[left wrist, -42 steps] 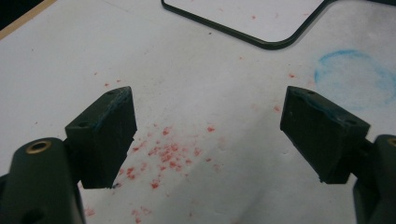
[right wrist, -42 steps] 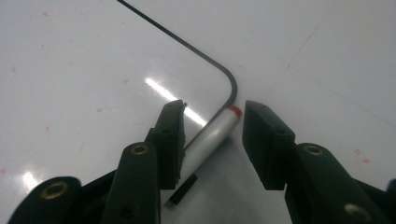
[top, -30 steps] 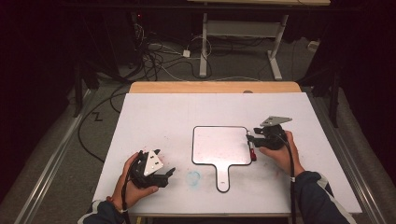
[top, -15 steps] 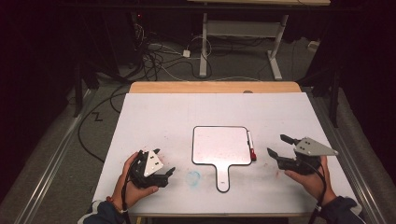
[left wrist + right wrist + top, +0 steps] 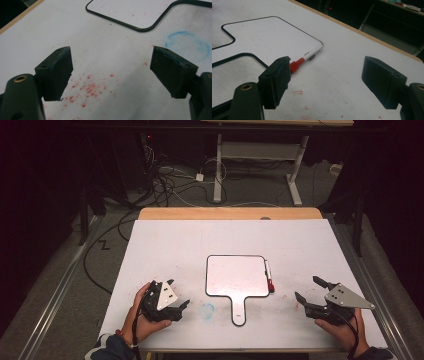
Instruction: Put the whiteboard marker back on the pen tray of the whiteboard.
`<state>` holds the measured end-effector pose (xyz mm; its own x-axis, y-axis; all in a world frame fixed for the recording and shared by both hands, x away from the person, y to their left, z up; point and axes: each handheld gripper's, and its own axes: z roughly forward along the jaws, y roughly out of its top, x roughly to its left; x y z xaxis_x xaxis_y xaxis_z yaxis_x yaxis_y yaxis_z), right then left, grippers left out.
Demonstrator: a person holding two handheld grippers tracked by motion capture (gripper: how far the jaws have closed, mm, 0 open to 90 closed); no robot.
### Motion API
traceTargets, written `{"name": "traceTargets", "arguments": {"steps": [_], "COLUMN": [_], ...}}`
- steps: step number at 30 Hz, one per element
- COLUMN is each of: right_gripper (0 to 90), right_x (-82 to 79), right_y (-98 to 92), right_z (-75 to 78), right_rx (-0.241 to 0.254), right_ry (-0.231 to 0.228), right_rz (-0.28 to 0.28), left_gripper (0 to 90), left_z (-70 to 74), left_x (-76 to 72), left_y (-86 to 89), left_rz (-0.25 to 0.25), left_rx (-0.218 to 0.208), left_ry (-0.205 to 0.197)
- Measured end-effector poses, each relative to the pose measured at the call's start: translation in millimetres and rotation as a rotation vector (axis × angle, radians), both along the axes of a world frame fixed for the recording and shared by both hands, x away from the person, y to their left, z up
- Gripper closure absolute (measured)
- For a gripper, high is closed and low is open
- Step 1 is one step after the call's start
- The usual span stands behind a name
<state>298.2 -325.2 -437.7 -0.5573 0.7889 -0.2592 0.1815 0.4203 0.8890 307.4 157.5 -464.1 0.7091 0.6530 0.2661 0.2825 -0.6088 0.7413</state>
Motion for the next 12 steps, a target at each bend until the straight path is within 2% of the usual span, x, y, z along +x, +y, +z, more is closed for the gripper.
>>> {"name": "traceTargets", "arguments": {"steps": [12], "right_gripper": [25.3], "right_x": [4.0], "right_y": [2.6], "right_z": [-2.1], "right_rx": [-0.006], "right_ry": [-0.004], "right_rz": [0.004], "left_gripper": [17.7], "left_z": [-1.5], "left_x": [3.0], "left_y": [0.2], "left_rz": [0.005], "left_rx": [0.005], "left_ry": [0.011]}}
